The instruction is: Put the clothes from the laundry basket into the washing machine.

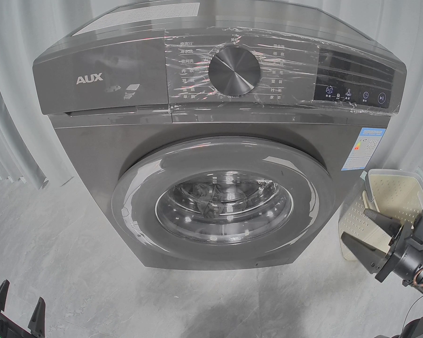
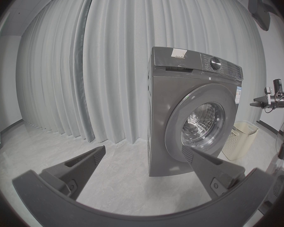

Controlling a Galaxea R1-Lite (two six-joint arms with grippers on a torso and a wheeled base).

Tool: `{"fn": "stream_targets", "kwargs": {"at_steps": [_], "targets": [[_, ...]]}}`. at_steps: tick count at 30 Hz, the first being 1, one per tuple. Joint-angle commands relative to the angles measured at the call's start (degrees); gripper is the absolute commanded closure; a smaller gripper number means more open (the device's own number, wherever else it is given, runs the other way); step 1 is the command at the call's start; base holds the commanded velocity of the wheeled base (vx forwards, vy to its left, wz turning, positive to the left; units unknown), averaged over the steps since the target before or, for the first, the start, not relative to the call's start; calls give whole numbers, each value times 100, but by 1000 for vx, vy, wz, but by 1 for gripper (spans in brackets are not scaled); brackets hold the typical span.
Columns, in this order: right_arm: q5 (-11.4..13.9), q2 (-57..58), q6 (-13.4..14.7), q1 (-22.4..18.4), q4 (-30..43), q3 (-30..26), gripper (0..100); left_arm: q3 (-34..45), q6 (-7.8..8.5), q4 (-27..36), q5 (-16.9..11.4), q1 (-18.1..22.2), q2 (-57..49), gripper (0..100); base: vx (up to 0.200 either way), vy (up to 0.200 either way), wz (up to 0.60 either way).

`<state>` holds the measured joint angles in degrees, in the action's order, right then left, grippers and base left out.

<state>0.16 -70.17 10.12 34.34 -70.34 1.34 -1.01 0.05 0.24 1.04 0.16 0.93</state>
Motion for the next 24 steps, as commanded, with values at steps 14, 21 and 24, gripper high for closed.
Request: {"fn": "stream_targets", "kwargs": {"at_steps": [14,21,24], "targets": [[37,2359,-713,-2001,1198,-134,0,92,-14,2,-16,2,-75,0,0,0,0],[582,4187,-1091,-3021,2947,-134,0,92,-14,-7,-16,2,-75,0,0,0,0],[758,5154,-1100,-3232,3870,-134,0,92,-14,-7,-16,2,-75,0,0,0,0]]}}
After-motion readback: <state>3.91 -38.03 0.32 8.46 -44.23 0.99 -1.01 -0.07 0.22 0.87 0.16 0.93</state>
